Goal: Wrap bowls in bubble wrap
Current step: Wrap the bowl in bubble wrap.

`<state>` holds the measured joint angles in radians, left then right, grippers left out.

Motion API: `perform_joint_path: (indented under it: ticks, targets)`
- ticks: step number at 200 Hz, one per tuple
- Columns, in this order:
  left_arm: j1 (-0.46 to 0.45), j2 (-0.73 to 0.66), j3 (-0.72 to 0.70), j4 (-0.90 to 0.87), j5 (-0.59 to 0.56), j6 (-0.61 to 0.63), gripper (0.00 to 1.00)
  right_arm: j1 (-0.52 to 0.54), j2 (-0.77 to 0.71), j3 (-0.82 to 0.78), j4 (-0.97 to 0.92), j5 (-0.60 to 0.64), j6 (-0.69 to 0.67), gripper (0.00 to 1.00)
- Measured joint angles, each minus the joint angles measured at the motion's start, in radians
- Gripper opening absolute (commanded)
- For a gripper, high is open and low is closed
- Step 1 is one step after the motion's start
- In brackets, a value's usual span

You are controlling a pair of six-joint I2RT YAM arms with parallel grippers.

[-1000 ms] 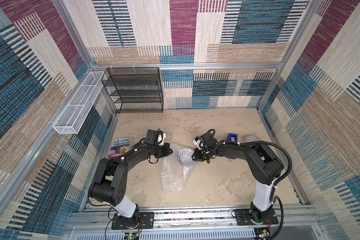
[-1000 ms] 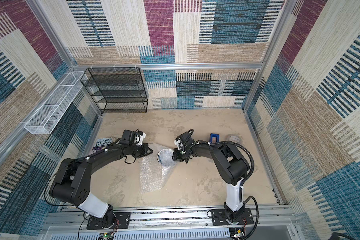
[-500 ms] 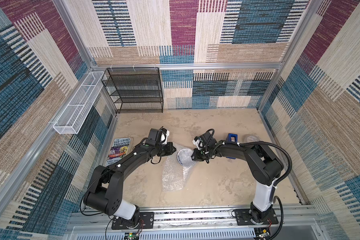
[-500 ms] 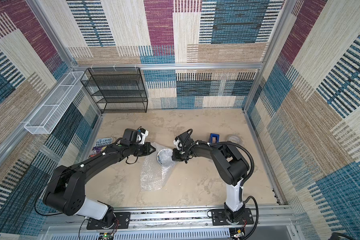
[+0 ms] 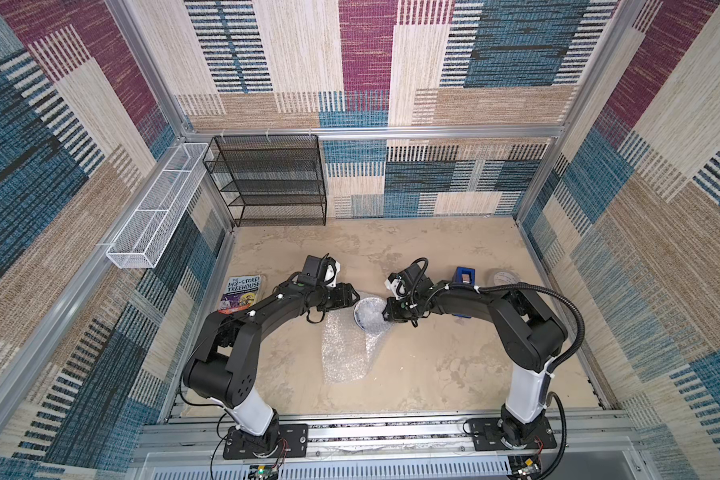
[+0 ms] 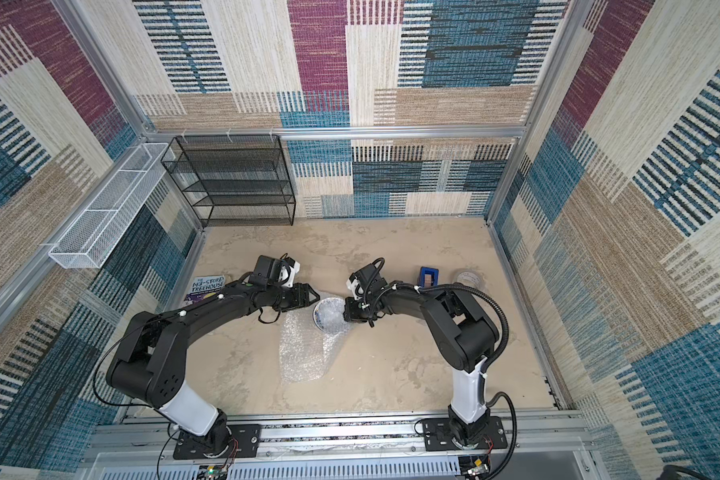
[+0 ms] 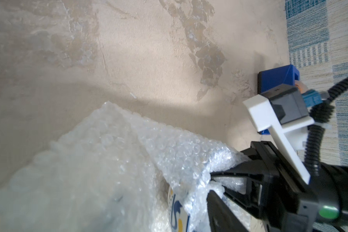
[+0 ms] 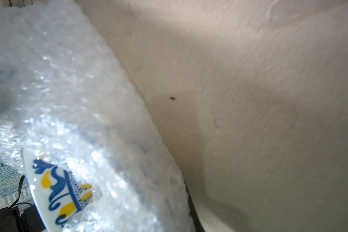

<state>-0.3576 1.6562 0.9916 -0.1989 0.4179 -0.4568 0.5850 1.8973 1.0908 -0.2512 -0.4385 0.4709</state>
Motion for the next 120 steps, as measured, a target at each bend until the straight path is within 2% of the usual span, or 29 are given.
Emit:
perform_joint_path:
  ticks: [27,46,75,120]
  targets:
    - [0.004,0.044,0.032,0.005,0.008,-0.005,0.52,0.003,-0.002,-0.006,0.010,0.000,0.000,0.00]
    - [0.005,0.058,0.046,0.019,0.030,-0.016,0.37,0.003,-0.001,-0.007,0.013,0.000,0.000,0.00]
    - [0.006,0.056,0.053,0.038,0.058,-0.034,0.24,0.005,0.000,-0.007,0.018,0.001,0.003,0.00]
    - [-0.004,0.010,0.037,0.049,0.080,-0.038,0.14,0.008,0.002,-0.005,0.018,0.004,0.004,0.00]
